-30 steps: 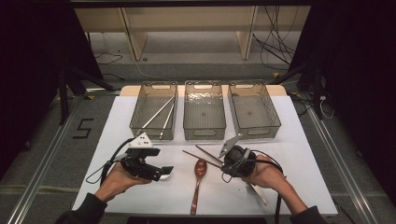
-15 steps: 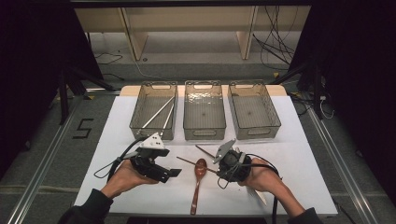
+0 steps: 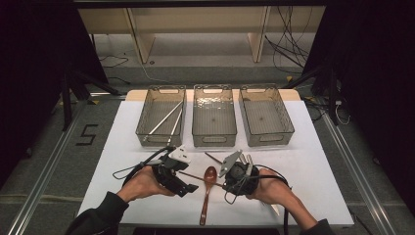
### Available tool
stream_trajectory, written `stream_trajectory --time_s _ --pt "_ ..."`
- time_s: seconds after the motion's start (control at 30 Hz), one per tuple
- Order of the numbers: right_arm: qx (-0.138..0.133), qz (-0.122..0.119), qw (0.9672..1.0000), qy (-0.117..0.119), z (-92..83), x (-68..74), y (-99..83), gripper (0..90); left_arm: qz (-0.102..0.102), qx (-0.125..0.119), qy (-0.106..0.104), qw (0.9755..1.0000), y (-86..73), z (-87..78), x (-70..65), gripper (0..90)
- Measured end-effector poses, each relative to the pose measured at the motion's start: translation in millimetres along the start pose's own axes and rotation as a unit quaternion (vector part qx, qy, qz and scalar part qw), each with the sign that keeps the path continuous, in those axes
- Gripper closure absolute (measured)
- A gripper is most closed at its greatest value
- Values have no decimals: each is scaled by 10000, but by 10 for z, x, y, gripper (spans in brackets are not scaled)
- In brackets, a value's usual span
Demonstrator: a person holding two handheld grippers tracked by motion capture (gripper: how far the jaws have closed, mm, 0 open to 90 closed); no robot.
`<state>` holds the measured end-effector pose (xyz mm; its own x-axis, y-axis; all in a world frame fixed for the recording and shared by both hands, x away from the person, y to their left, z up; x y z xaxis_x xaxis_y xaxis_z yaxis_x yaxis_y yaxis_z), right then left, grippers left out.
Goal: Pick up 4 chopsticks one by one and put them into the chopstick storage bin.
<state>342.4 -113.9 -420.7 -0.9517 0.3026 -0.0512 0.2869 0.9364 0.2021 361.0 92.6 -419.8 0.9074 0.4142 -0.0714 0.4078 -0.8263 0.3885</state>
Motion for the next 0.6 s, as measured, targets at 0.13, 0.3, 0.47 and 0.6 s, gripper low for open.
stream_trajectory --time_s 0.13,0.3,0.47,0.6 --pt "-30 -99 9999 10 4 28 12 852 40 131 -95 9999 26 55 11 271" --pt "-28 -171 9998 22 0 49 20 852 229 246 -92 9994 39 96 -5 351" --pt "-3 -207 9998 21 6 66 27 852 380 360 -150 9985 57 131 -26 450" --pt "-6 -234 9997 29 8 78 33 852 492 453 -195 9976 68 167 -50 529"
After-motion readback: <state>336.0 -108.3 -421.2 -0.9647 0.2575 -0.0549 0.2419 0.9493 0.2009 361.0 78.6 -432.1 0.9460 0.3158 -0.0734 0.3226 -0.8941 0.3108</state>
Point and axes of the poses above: each handheld gripper's, and its own axes: z roughly forward along the jaws, y roughly out of its top, x roughly to its left, the point moved 2 cm from there along z, roughly forward along the jaws, and after that the axes turned 13 degrees about x, right-handed, at the moved point
